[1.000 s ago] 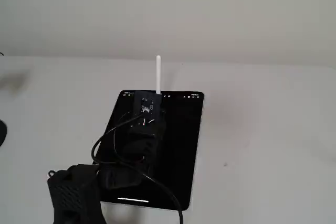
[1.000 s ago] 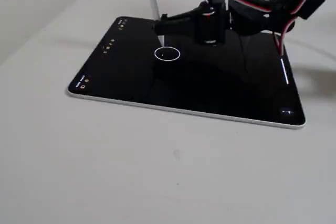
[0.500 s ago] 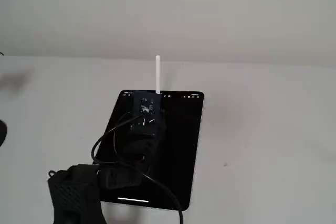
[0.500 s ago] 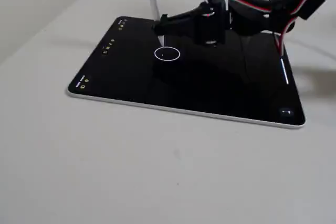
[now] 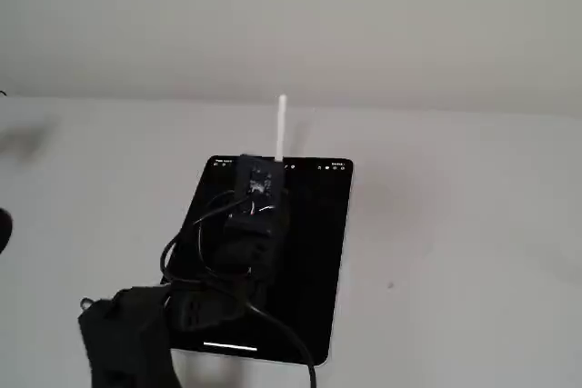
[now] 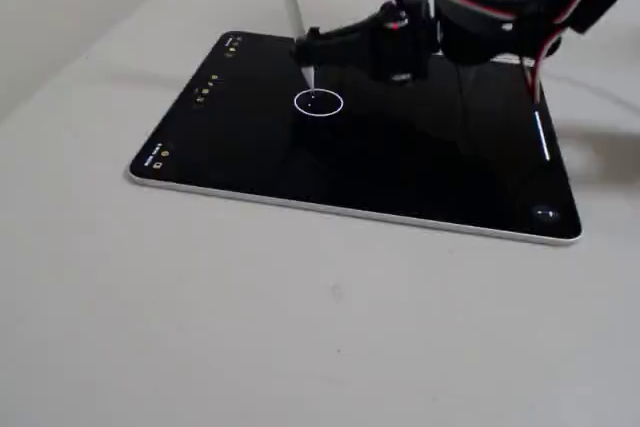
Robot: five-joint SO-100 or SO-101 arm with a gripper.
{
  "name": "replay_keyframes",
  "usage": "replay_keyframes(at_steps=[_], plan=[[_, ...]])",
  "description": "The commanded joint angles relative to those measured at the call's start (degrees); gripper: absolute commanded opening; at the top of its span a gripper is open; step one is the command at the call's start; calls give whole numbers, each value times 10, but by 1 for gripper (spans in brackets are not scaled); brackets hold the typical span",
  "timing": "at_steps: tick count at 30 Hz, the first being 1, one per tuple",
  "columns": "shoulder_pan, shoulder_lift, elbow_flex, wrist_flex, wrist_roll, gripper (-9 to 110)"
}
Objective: Draw 2 dots in a circle representing the eyes of a stickman
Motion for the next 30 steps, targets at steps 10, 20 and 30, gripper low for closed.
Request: replay_keyframes(at_steps=[10, 20, 30], plan=[[59, 400, -1, 359, 316, 0], [72, 795, 98, 774, 566, 0], [76, 1012, 307, 855, 563, 0]])
